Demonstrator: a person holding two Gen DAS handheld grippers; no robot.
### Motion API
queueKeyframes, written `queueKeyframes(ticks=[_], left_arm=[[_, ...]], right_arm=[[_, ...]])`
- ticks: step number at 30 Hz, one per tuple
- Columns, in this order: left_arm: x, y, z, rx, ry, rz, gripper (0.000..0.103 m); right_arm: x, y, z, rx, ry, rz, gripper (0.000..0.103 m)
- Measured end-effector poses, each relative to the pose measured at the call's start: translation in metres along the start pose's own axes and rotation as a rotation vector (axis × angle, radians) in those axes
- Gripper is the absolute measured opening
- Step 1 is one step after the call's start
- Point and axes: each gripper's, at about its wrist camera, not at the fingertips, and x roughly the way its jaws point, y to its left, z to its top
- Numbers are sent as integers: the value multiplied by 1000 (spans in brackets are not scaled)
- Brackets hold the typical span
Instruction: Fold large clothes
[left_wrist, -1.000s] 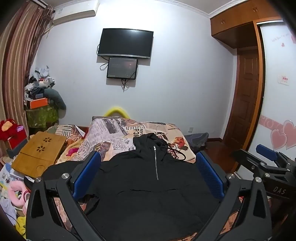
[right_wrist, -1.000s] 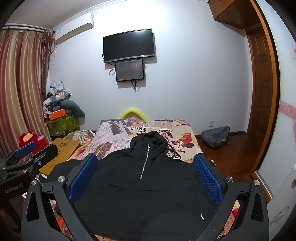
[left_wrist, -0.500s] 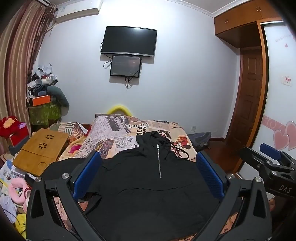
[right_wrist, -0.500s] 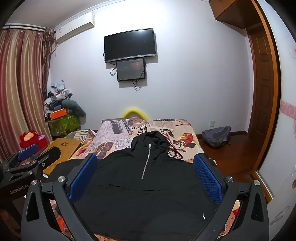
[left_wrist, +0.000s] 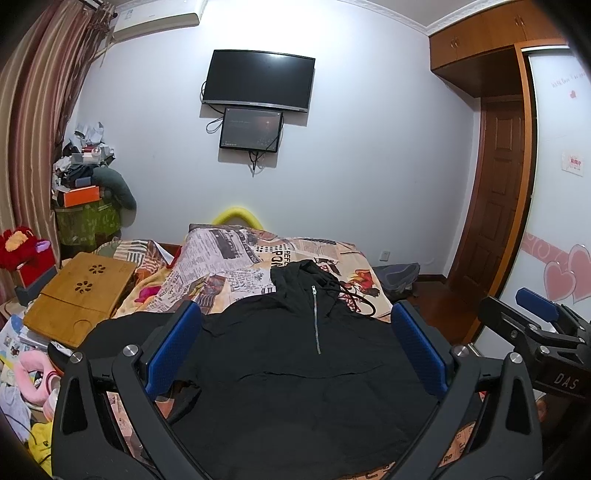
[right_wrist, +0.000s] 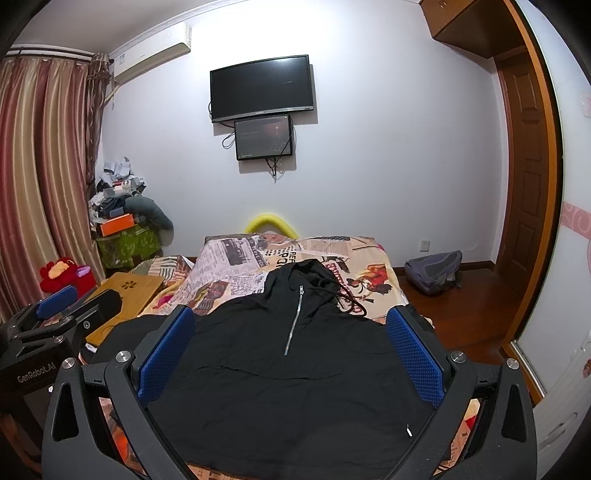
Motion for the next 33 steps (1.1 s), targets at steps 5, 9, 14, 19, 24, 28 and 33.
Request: queueKeyframes(ticks=[5,9,14,19,24,28,33], left_arm=[[0,0,-1,0,-3,0,103],[0,0,0,1,-1,-1,103],[-1,-1,-2,2,-3,0,103],[-1,-2,0,3,-6,2,103],[-2,-2,-1,1,-5,6,103],[-1,-1,0,-2,-2,5,103],[-1,-1,1,-3,-3,6,103]], right_arm=[[-2,1,0,-2,-4,0,103],[-1,1,1,0,-3,2,103],[-1,1,1,0,-4,2,103],[0,0,2,3,-6,4,103],[0,1,2,2,-4,4,103],[1,0,2,1,-1,6,103],[1,1,2,4,2,8,103]])
